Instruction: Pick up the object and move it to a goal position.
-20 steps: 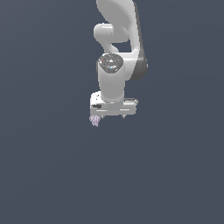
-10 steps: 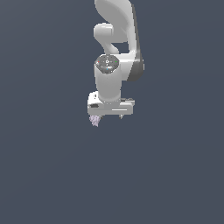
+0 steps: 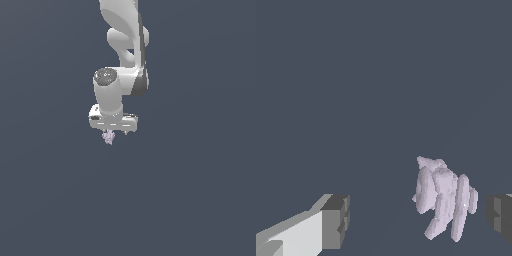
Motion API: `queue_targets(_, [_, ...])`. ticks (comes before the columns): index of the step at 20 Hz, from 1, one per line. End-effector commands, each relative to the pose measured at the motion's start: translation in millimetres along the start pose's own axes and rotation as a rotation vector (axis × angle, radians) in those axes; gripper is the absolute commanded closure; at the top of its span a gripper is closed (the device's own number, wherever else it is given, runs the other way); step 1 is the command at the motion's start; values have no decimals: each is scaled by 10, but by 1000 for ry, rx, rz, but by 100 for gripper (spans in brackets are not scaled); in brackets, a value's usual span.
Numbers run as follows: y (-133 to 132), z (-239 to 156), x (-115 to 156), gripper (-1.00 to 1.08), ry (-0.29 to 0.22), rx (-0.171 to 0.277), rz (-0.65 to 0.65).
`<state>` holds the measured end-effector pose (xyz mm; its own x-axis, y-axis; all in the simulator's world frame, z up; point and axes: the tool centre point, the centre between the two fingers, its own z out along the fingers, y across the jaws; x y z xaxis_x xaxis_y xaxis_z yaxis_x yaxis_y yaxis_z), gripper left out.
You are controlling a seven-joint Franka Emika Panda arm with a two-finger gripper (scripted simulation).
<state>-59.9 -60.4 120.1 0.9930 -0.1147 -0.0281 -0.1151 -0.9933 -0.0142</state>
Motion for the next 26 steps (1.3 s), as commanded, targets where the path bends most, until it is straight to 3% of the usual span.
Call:
queue_targets(1, [172, 90, -93, -92, 9, -4, 34])
queue_targets(10, [501, 256, -305, -92, 28, -12, 101])
queue_targets(18, [513, 311, -313, -92, 27, -12, 103])
queue_targets(26, [524, 641, -320, -92, 28, -13, 105])
